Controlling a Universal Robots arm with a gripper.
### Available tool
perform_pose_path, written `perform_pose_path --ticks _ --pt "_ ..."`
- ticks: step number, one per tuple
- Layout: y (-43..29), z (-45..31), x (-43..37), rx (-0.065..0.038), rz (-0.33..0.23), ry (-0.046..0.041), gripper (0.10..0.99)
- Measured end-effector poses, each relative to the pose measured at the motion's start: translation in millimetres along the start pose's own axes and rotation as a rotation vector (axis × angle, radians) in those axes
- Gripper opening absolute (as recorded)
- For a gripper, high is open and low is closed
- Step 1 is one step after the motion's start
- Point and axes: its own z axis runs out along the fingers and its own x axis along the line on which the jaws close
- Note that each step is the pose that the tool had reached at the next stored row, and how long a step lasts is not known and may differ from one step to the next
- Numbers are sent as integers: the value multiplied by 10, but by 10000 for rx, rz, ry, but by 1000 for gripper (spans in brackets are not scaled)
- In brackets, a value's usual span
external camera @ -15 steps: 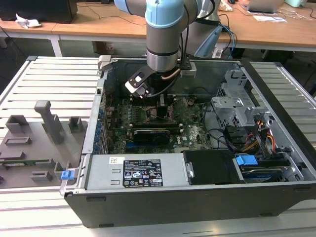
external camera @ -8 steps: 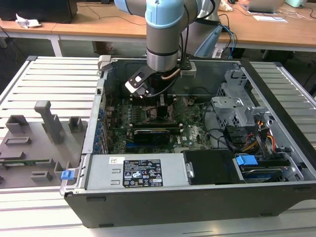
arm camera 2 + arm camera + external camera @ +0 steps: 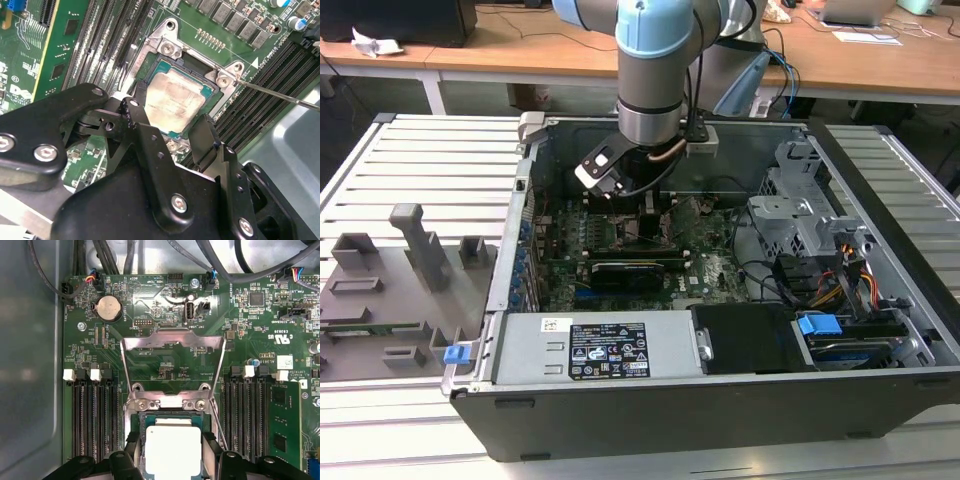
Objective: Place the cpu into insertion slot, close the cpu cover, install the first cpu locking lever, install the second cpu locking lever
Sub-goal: 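Place the cpu into insertion slot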
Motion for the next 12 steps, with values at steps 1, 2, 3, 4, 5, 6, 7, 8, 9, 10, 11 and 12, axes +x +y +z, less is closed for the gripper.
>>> perform_pose_path --ticks 1,2,3,4,5,6,7,8,9,10,11,12 --pt "2 0 5 0 -3 -1 604" --pt "4 0 9 0 -3 -1 604" --pt "5 0 12 0 -3 0 604" --pt "6 0 13 1 -2 -1 604" --pt "6 0 13 1 -1 -1 604" --pt "6 0 13 0 0 0 604" --pt "6 0 14 1 0 -1 604" --pt "7 0 14 0 -1 0 604" --pt "7 -2 13 0 -2 0 604" --pt "7 -4 11 1 -2 -1 604" --pt "7 -7 9 1 -2 -1 604" --pt "8 -10 5 2 -3 -1 604"
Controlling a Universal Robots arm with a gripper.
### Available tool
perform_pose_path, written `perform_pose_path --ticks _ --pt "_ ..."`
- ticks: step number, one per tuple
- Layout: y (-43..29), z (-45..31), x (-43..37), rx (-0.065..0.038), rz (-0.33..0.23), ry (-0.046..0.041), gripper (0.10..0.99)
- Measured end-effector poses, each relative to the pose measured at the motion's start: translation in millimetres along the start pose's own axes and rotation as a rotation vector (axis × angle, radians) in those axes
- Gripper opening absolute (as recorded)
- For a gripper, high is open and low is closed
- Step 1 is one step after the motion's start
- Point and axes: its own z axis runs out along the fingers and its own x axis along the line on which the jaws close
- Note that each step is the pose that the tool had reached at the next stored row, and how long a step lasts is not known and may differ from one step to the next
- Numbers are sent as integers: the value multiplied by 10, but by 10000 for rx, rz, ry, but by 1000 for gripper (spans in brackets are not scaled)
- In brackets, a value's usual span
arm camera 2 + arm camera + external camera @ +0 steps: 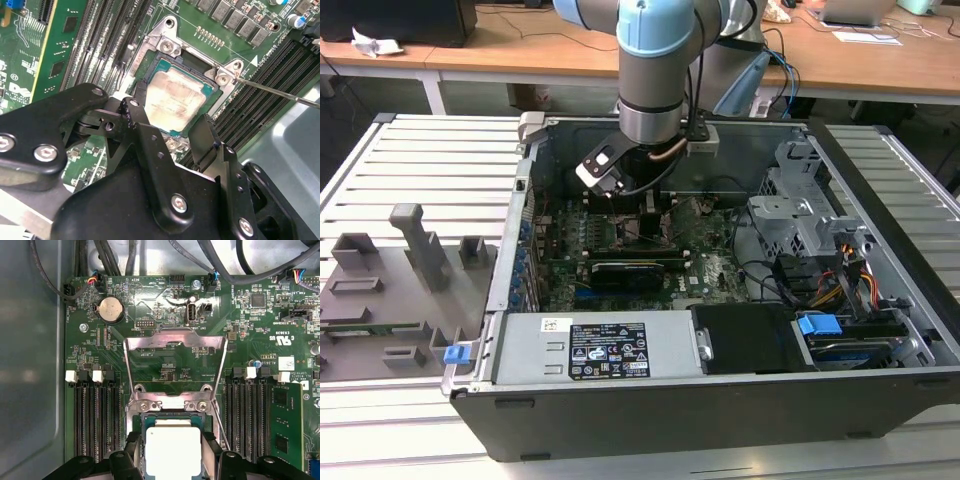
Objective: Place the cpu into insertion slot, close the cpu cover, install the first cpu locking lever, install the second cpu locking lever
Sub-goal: 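Place the cpu into insertion slot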
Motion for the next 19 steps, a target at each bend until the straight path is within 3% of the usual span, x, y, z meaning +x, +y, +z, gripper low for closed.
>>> perform_pose_path --ticks 9,11,12,13,15,19 --pt "3 -81 -2 -1 1 1 588" --pt "4 -90 -2 -1 1 1 459" --pt "4 -93 -1 -2 2 3 337" --pt "4 -97 -1 -1 1 1 157" --pt "4 -99 -2 -1 1 1 106" --pt "5 -106 -1 -1 1 1 106"
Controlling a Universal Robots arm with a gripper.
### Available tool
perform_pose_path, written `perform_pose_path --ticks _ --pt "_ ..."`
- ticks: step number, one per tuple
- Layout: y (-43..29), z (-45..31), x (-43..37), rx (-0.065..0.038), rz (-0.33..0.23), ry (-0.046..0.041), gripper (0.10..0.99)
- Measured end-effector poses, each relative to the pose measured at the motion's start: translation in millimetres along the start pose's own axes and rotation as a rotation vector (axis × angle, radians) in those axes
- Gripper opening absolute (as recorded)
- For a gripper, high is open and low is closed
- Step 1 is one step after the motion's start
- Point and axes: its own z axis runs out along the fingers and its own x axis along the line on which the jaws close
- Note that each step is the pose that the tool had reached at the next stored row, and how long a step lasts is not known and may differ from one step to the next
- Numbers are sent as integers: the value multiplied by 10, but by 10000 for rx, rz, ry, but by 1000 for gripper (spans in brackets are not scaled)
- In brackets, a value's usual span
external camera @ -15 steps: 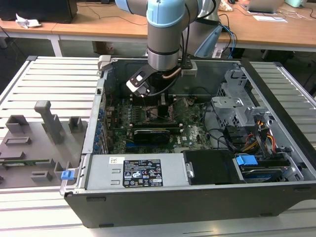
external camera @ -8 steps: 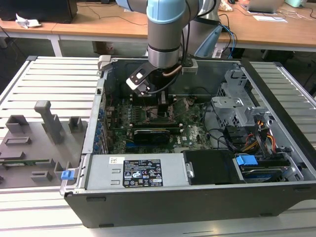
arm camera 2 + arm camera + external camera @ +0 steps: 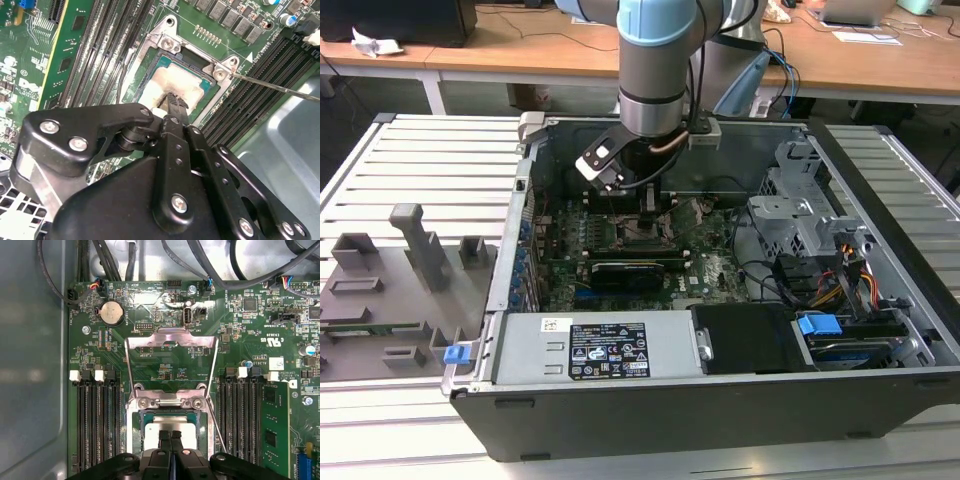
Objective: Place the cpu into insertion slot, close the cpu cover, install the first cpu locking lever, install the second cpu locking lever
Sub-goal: 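Place the cpu into insertion slot, then close the cpu cover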
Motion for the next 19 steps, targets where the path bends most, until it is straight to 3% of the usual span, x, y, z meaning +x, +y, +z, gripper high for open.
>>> perform_pose_path --ticks 13,19 --pt "1 -21 0 -1 0 1 106" --pt "3 -75 1 0 1 -1 106"
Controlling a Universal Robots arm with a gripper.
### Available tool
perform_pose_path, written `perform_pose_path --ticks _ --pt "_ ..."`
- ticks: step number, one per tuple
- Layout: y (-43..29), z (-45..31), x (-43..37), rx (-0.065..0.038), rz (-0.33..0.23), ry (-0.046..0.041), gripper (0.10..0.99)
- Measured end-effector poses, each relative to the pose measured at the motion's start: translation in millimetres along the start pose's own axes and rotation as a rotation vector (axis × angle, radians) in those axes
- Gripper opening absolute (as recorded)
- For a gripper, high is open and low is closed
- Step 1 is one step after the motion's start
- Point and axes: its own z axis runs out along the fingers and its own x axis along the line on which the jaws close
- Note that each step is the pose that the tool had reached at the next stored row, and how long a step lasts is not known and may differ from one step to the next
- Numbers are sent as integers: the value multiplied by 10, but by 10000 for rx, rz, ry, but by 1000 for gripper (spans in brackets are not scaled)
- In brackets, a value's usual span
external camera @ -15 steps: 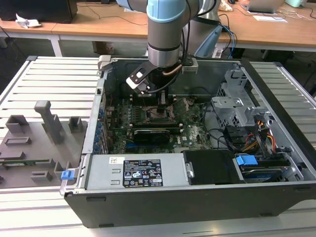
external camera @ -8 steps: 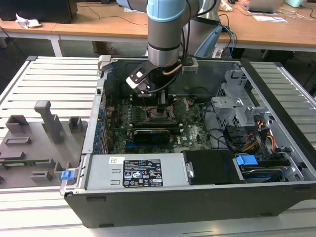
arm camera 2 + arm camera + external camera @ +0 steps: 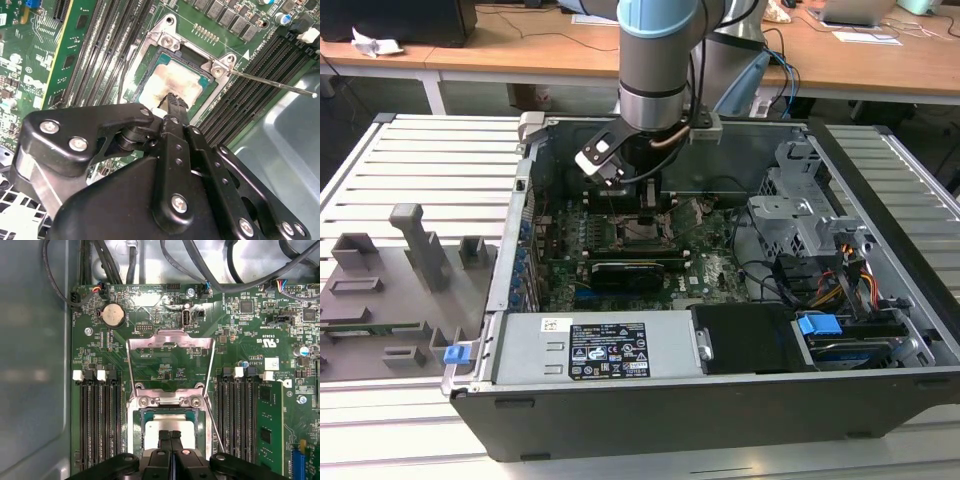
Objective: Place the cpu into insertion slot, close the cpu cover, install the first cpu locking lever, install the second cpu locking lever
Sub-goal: 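Close the cpu cover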
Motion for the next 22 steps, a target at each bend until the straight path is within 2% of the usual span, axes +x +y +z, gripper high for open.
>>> perform_pose_path --ticks 12,22 --pt "2 -45 1 0 1 21 106" --pt "6 -136 2 0 1 21 106"
